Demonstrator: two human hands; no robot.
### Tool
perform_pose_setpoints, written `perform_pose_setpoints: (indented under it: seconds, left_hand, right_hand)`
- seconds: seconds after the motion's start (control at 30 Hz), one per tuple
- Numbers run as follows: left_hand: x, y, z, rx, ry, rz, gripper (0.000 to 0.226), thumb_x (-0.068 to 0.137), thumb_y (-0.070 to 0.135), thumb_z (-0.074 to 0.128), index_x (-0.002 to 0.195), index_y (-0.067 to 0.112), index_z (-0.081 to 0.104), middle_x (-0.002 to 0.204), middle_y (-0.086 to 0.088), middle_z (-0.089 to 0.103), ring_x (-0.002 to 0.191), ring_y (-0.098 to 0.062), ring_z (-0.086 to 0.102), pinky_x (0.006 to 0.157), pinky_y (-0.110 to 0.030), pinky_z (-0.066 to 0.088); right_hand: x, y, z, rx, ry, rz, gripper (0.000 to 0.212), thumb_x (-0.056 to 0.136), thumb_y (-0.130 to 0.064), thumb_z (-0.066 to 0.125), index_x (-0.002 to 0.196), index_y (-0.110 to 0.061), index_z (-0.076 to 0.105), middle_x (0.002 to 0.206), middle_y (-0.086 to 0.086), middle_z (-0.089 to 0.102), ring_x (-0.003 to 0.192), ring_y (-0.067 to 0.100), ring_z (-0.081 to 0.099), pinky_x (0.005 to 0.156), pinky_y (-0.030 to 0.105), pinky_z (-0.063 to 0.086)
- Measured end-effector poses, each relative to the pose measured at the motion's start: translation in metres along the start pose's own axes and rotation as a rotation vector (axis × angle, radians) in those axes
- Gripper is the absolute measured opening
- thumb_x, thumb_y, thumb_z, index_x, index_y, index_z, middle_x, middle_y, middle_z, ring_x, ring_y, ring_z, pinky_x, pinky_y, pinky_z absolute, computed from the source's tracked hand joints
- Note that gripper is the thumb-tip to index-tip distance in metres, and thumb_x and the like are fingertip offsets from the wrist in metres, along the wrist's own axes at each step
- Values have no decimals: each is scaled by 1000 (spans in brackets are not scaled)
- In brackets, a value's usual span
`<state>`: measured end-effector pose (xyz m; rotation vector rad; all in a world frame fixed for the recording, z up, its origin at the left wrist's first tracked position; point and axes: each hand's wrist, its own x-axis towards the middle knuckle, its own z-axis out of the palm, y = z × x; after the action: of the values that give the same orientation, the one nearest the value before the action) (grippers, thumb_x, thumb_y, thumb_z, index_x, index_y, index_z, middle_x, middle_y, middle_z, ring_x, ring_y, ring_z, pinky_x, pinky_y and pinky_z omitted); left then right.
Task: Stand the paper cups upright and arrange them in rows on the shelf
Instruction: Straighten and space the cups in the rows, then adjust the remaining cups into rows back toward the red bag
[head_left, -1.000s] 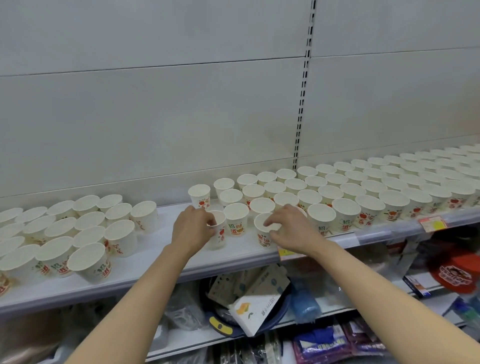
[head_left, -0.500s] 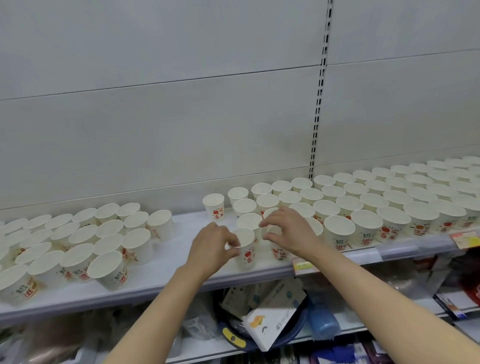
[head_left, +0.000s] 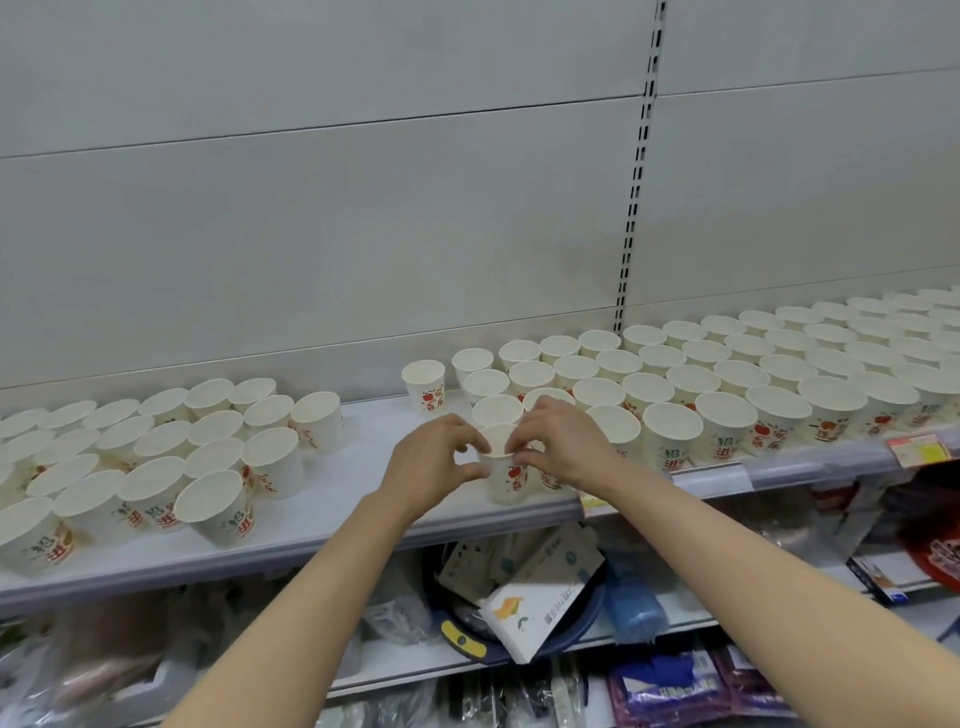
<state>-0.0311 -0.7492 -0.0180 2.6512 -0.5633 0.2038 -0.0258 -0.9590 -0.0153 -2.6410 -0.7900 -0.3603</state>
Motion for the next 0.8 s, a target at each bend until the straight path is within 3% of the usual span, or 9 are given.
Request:
perform_pose_setpoints:
  seconds: [0.17,0.37,0.57,0.67,0.8]
  left_hand:
    - [-2,-6,13,-40,38,-34,10,83,31,74,92,31,72,103,16,63,88,-1,59,82,-32,52]
    - [9,-6,8,11,-4,1,10,83,36,73,93,34,71,113,16,62,90,-4,57,85,-29,53]
    - [13,-12,8,-62,-6,72,25,76,45,77,98,39,69,113,24,59,90,2,57,82,-29,53]
    - [17,-17,1,-93,-29,58,40,71,52,79,108,42,65,121,26,55,92,6,58,82,-26,53]
    - [23,-19,0,-80,-80,31,41,72,50,79,110,40,66,123,25,55,96,3,57,86,-30,54]
  right_hand:
    - [0,-1,5,8,33,-30,11,79,-32,71,89,-30,73,86,-15,67,87,13,46,71,35,45]
    - [-2,2,4,-4,38,9,6,79,-29,72,85,-31,74,87,-13,68,95,14,49,80,35,39]
    - [-4,5,10,17,25,6,11,78,-34,72,89,-30,73,90,-11,68,90,13,52,74,29,30]
    - [-2,7,7,-16,-25,3,9,84,-31,67,90,-30,73,91,-12,68,94,13,51,78,29,31]
    - [1,10,2,-28,-34,-5,9,85,-28,66,91,-29,72,91,-11,68,93,14,50,79,30,33]
